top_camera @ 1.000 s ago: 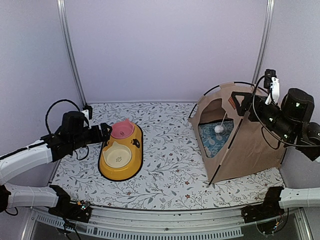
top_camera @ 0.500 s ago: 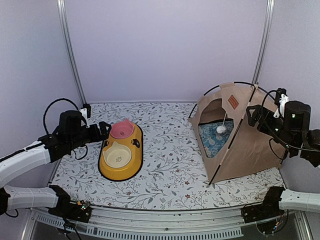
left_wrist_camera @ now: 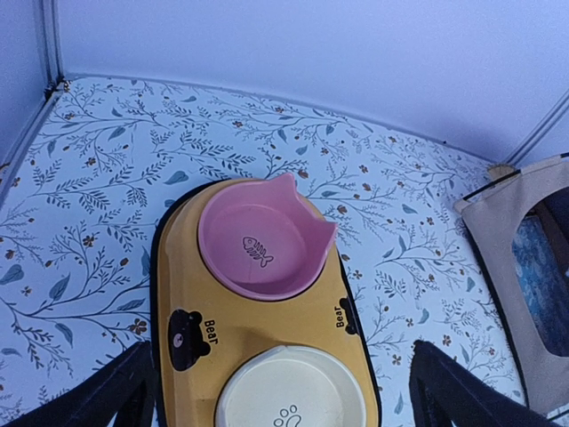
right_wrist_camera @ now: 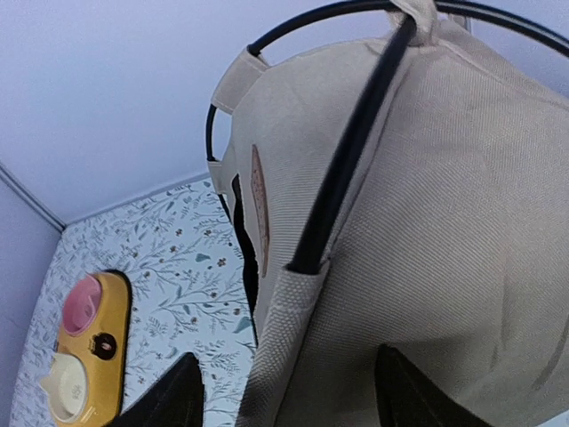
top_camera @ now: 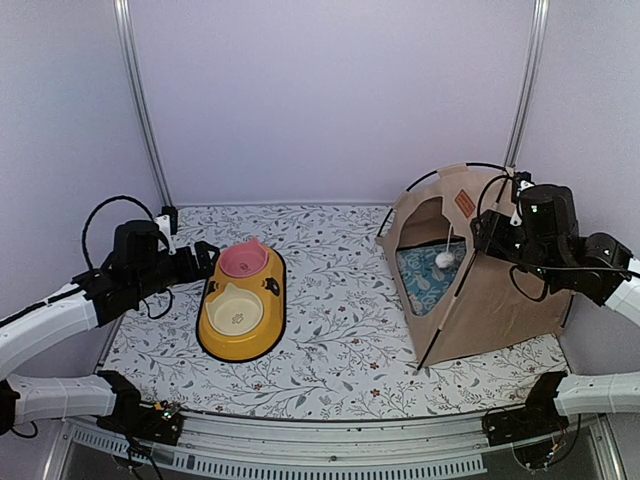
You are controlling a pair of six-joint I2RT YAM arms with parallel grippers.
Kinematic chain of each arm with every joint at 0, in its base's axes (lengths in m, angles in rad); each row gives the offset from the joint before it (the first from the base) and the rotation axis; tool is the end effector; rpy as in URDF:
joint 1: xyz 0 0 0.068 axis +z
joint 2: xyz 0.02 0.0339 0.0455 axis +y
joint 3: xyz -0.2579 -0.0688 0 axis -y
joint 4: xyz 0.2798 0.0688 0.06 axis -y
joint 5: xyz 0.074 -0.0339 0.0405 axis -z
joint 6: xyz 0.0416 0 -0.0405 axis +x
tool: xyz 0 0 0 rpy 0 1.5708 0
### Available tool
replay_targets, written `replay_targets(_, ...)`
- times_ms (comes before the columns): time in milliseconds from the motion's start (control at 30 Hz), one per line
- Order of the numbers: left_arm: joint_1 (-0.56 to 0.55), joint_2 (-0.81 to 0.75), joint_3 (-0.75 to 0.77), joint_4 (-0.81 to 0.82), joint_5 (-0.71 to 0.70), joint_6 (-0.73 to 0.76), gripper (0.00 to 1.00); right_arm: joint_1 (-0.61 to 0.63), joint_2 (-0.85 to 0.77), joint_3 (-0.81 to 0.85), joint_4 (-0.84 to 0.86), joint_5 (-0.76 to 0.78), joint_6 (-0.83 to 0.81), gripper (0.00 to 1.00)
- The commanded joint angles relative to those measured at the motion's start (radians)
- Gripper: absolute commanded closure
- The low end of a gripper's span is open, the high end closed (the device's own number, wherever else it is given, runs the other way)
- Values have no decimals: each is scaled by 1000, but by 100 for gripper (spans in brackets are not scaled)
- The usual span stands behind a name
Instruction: Set up the pet tent
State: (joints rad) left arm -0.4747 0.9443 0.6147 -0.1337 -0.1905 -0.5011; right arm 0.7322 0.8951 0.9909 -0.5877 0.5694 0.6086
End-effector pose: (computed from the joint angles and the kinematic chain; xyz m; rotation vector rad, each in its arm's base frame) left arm 0.2310 -0.1099 0.2373 -0.1480 2.0456 -0.4206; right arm 0.1842 0.1355 0.3497 0.2218 1.9782 0.2797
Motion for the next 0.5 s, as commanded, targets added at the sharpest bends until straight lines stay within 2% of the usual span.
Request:
replay_targets(0, 16, -22, 8, -1, 1, 10, 1, -7, 10, 59, -12, -5, 7, 51)
replay_targets(133, 19, -20, 9, 0, 5, 14, 1, -7, 62, 128, -22, -41, -31, 94)
replay_targets(167, 19, -19, 10, 0, 4, 16, 1, -6, 79, 153, -31, -45, -44, 100)
replay_targets(367, 23, -21, 11, 2, 7, 16, 1, -6, 143, 291, -40, -79, -117, 100)
replay_targets(467, 24, -18, 13, 4, 8, 17, 1, 3, 171, 347, 11, -139, -196, 100)
